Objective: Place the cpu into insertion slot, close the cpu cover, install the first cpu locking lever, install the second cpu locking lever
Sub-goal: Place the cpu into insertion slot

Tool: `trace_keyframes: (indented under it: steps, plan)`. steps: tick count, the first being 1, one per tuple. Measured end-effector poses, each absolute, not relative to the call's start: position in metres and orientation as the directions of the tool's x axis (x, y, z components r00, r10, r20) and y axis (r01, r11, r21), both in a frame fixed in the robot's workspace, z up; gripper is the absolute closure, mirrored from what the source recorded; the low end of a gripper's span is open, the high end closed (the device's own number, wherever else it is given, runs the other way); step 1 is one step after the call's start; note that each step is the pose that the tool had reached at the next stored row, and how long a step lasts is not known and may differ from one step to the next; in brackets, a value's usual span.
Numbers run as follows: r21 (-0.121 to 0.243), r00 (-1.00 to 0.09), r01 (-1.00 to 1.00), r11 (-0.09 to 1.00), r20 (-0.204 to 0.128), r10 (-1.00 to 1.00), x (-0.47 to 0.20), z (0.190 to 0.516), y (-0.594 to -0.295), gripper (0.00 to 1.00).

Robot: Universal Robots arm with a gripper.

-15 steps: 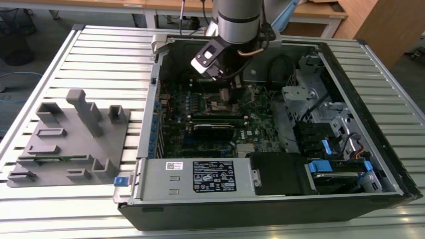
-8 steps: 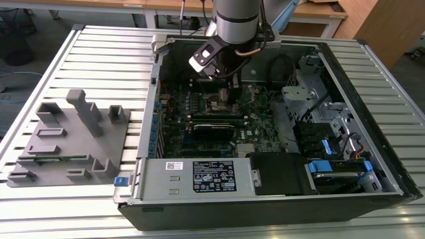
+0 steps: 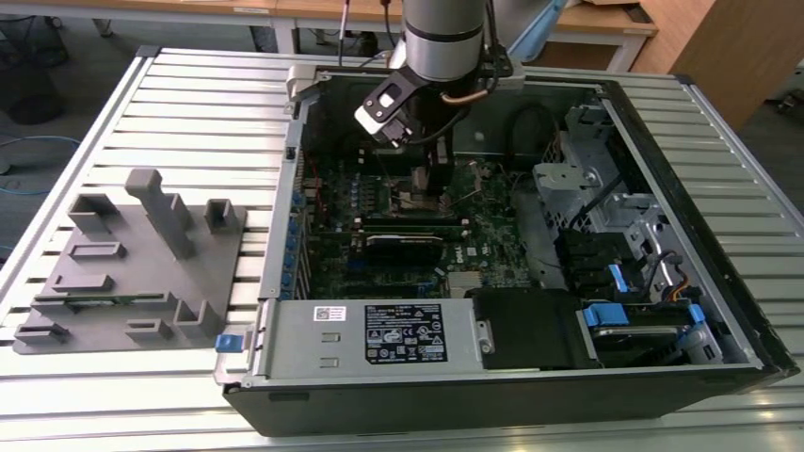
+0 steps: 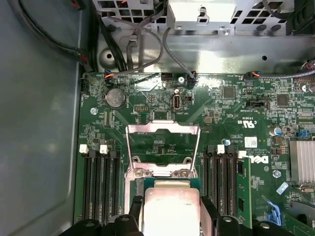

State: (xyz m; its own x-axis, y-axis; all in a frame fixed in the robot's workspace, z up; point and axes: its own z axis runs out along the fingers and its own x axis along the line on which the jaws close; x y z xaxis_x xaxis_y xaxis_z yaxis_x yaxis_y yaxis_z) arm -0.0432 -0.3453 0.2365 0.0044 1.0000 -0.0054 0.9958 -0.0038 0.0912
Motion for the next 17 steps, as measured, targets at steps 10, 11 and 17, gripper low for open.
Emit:
trace_keyframes:
  steps: [10,11,17]
  plan:
    - [0.091,-0.038,0.995,0.038,-0.007,0.999,-0.0434,0.2359,-0.3453,0.46]
    - [0.091,-0.052,0.994,0.053,-0.007,0.999,-0.0434,0.2357,-0.3453,0.46]
    - [0.091,-0.077,0.993,0.078,-0.016,0.997,-0.0460,0.2318,-0.3453,0.46]
